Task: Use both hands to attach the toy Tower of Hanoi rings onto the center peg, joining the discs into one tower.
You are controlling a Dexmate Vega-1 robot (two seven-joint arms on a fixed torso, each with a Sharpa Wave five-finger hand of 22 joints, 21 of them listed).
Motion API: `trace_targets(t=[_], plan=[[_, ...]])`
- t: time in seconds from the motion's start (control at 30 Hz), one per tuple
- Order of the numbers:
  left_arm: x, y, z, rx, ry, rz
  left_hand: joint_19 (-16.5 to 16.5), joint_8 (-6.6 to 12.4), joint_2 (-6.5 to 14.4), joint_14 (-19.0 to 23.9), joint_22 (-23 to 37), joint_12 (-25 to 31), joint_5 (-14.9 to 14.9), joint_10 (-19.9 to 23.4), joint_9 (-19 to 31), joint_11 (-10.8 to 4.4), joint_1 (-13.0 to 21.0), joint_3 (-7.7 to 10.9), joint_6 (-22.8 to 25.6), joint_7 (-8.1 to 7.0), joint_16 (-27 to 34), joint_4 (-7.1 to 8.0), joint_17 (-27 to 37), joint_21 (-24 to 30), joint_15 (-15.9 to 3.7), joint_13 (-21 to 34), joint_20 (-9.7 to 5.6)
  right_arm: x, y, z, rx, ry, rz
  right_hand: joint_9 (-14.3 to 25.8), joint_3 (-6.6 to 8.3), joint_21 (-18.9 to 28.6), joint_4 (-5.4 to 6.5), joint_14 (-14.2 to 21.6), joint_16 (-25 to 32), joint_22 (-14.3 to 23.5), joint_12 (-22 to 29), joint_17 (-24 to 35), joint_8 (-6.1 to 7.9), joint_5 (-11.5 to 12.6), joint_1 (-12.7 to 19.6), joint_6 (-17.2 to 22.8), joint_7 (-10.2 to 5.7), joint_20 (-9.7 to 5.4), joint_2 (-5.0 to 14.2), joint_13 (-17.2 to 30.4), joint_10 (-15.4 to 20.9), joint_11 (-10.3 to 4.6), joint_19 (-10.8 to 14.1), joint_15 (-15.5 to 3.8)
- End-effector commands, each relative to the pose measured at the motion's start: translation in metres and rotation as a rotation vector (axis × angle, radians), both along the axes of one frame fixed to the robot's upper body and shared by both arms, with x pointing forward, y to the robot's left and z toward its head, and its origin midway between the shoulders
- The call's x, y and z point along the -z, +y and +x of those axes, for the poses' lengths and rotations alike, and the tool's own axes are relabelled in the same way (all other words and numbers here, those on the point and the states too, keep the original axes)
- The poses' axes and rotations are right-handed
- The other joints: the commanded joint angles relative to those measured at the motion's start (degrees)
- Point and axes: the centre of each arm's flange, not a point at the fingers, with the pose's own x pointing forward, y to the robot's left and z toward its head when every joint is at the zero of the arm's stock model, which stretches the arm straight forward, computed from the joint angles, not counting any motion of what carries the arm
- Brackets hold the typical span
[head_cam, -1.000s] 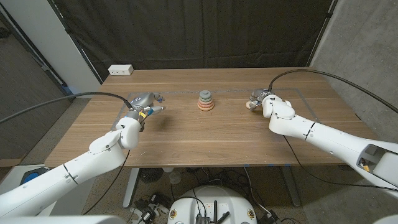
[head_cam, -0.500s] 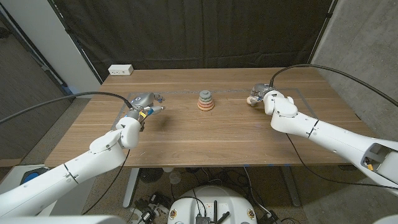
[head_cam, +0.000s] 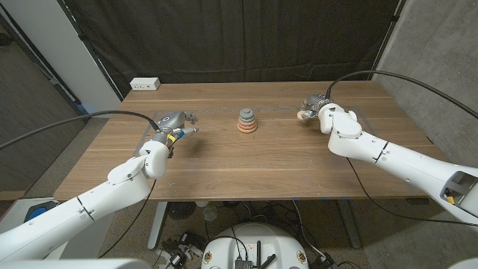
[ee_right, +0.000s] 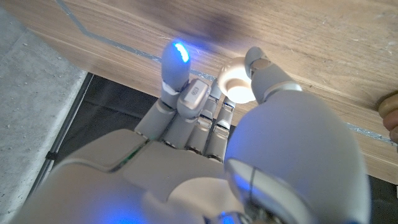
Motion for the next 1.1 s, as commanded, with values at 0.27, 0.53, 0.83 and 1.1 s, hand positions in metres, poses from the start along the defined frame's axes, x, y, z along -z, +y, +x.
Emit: trace_targets(t=[0.27, 0.53, 0.83, 1.1], plan=[[0.002, -0.001, -0.002, 0.003, 0.005, 0.0, -0.2, -0.19, 0.0, 0.2, 0.1, 0.2, 0.3, 0.8, 0.1, -0.02, -0.5, 0.71, 0.7, 0.02, 0.1, 0.05, 0.1, 0.4, -0.24, 0.1, -5.86, -0.023, 0.005, -0.021, -0.026, -0.032, -0.029, -0.1, 0.31, -0.2, 0.36, 0.9, 0.5, 0.2, 0.2, 0.1, 3.37, 0.3, -0.1, 4.9, -1.83, -0.88, 1.14, 0.6, 6.0, -5.15, 0.6, -0.96], [0.003, -0.001, -0.004, 0.001, 0.006, 0.003, -0.2, -0.16, 0.0, 0.5, 0.1, 0.2, 0.2, 0.9, 0.1, 0.02, -0.5, 0.82, 0.9, -0.01, 0.4, 0.03, 0.3, 0.5, -0.24, 0.1, -5.85, -0.025, 0.012, -0.024, -0.052, -0.033, -0.038, -0.2, 0.32, -0.1, 0.34, 1.0, 0.6, 0.3, 0.0, 0.1, 3.44, 0.4, -0.2, 5.1, -1.76, -0.87, 1.19, 0.8, 6.4, -5.14, 0.8, -0.96], [-0.002, 0.0, -0.005, 0.0, -0.003, 0.012, -0.3, -0.18, 0.0, 0.6, 0.1, 0.2, 0.2, 0.9, 0.1, 0.0, -0.6, 0.97, 1.0, -0.04, 0.4, 0.01, 0.3, 0.6, -0.24, 0.2, -5.85, -0.031, 0.023, -0.028, -0.089, -0.042, -0.05, -0.3, 0.36, -0.3, 0.3, 1.1, 0.6, 0.3, -0.4, 0.1, 3.52, 0.5, -0.3, 5.3, -1.78, -0.88, 1.26, 1.0, 6.7, -5.13, 0.7, -0.96], [-0.004, -0.001, -0.004, 0.008, -0.012, 0.013, -0.3, -0.21, -0.1, 0.4, 0.1, 0.1, 0.2, 1.0, 0.2, 0.03, -0.7, 1.08, 1.0, -0.08, 0.3, 0.03, 0.2, 0.6, -0.24, 0.1, -5.85, -0.034, 0.037, -0.032, -0.145, -0.061, -0.055, -0.4, 0.39, -0.2, 0.26, 1.1, 0.6, 0.4, -0.5, 0.1, 3.57, 0.5, -0.4, 5.4, -1.78, -0.88, 1.26, 1.3, 6.9, -5.11, 0.8, -0.96]])
